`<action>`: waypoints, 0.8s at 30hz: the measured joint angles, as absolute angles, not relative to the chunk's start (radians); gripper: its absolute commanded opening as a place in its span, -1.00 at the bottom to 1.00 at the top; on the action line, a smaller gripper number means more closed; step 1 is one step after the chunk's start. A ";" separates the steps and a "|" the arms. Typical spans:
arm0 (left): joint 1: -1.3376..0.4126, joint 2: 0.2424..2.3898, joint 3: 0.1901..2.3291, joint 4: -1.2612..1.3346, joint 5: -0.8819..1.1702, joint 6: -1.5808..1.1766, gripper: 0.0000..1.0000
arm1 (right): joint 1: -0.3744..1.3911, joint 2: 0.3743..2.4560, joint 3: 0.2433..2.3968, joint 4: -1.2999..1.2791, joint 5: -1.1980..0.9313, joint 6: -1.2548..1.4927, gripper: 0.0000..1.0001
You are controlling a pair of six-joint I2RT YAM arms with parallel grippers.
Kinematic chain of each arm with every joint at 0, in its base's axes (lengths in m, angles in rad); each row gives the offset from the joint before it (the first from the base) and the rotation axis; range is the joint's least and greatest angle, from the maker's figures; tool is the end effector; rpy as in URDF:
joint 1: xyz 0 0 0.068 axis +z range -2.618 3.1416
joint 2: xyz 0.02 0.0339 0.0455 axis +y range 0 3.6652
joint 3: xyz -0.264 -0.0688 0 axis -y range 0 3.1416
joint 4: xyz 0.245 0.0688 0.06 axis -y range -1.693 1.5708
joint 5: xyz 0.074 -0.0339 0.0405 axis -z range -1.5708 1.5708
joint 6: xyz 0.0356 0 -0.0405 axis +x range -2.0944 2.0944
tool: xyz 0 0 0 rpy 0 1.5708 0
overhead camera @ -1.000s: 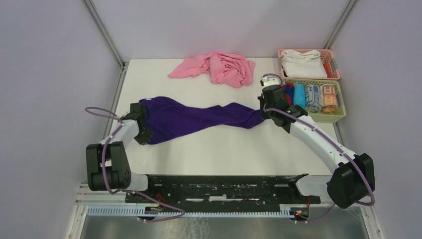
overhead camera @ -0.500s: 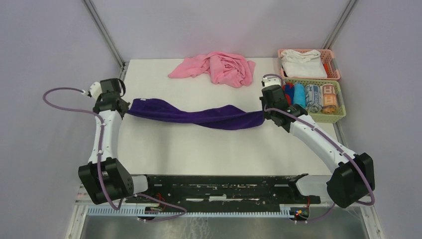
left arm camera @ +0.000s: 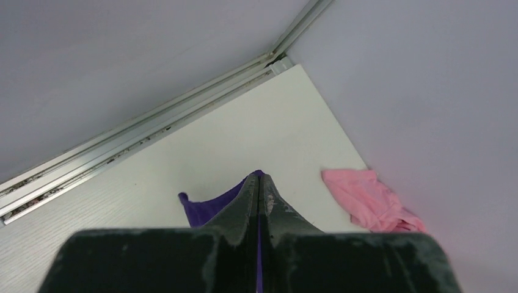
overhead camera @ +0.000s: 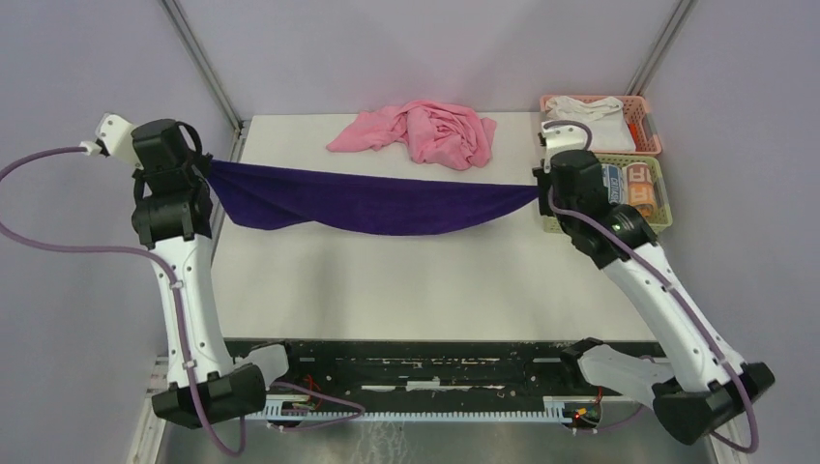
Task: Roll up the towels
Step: Flatten out the towel at the center of the board.
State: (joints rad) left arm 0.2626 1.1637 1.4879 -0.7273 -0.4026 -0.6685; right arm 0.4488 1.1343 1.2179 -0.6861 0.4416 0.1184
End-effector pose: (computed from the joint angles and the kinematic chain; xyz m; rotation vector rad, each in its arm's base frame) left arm 0.2154 0.0723 0.4490 -1.0959 1.6034 0.1284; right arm 0.2183 0.0883 0.3728 -0.1007 2.1096 -0.1433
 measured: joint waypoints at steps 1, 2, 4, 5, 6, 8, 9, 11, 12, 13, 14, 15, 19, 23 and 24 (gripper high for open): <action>0.263 1.147 1.502 -0.737 -0.406 -0.666 -0.94 | 0.449 1.097 1.230 -0.704 0.431 0.103 -1.00; 0.263 1.129 1.516 -0.748 -0.410 -0.664 -0.94 | 0.449 1.065 1.242 -0.717 0.421 0.092 -1.00; 0.263 1.088 1.536 -0.771 -0.418 -0.656 -0.94 | 0.449 1.000 1.270 -0.746 0.398 0.071 -1.00; 0.263 1.070 1.541 -0.781 -0.421 -0.652 -0.94 | 0.449 0.970 1.286 -0.761 0.389 0.063 -1.00; 0.263 1.053 1.544 -0.789 -0.426 -0.649 -0.94 | 0.449 0.943 1.300 -0.775 0.382 0.056 -1.00; 0.263 1.018 1.544 -0.807 -0.437 -0.642 -0.94 | 0.449 0.901 1.320 -0.796 0.373 0.049 -1.00; 0.263 1.004 1.544 -0.818 -0.442 -0.638 -0.94 | 0.449 0.875 1.330 -0.810 0.368 0.044 -1.00; 0.263 0.979 1.539 -0.839 -0.445 -0.632 -0.94 | 0.449 0.839 1.341 -0.837 0.364 0.038 -1.00; 0.263 0.979 1.529 -0.831 -0.440 -0.625 -0.95 | 0.449 0.837 1.342 -0.840 0.364 0.039 -1.00; 0.263 0.978 1.507 -0.821 -0.433 -0.616 -0.95 | 0.449 0.841 1.342 -0.840 0.367 0.040 -1.00; 0.263 0.978 1.484 -0.815 -0.421 -0.608 -0.95 | 0.449 0.850 1.341 -0.840 0.370 0.041 -1.00; 0.263 0.985 1.460 -0.806 -0.407 -0.601 -0.95 | 0.448 0.870 1.340 -0.837 0.380 0.047 -1.00; 0.265 1.129 1.346 -0.745 -0.321 -0.590 -0.94 | 0.443 1.016 1.303 -0.782 0.430 0.058 -1.00; 0.264 1.443 1.329 -0.680 -0.230 -0.582 -0.95 | 0.405 1.298 1.269 -0.657 0.452 0.056 -1.00; 0.264 1.527 1.334 -0.670 -0.210 -0.582 -0.95 | 0.391 1.388 1.269 -0.620 0.451 0.051 -1.00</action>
State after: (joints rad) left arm 0.2642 1.5272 1.3338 -0.6701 -0.2100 -0.5819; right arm 0.3908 1.3884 1.2690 -0.6201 0.4515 0.0509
